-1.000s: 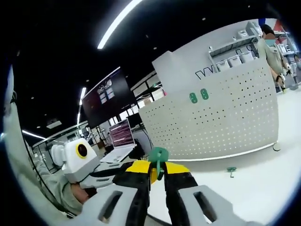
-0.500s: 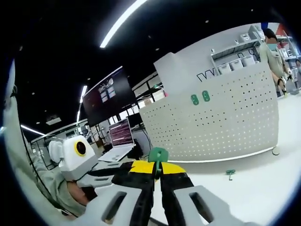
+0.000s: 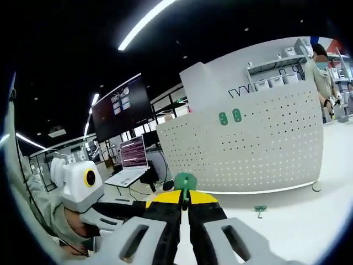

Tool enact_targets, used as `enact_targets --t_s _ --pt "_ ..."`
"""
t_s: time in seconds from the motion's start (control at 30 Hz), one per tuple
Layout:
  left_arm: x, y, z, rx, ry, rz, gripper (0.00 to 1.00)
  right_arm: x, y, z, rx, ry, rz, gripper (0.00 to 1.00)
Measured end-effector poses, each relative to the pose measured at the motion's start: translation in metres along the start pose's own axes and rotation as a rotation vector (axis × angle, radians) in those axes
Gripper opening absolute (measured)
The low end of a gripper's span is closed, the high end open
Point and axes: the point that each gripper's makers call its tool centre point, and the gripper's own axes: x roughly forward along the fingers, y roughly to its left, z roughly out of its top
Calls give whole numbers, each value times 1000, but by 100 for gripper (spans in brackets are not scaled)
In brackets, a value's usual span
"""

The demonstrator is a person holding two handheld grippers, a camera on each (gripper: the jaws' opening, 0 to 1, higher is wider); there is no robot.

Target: Insert the hook assembly into the mounting plate slot until the hook locks in place.

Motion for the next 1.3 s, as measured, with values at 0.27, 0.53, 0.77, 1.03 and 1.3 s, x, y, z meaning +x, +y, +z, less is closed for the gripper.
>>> enact_targets --t_s 0.27,0.53,0.77,1.03,1.3 --pt "-11 9 -13 9 27 34 32 7 -28 8 -61 -7 -70 1" --pt "-18 19 -30 21 83 72 41 20 -64 24 -103 -31 -162 1" --pt "-25 25 -37 22 89 92 44 31 -88 48 -178 -91 -254 1" --pt "-33 32 -41 5 83 106 45 53 -107 74 -211 -133 -320 1" --pt "-36 32 -45 0 88 105 45 70 -128 90 -246 -153 -380 1"
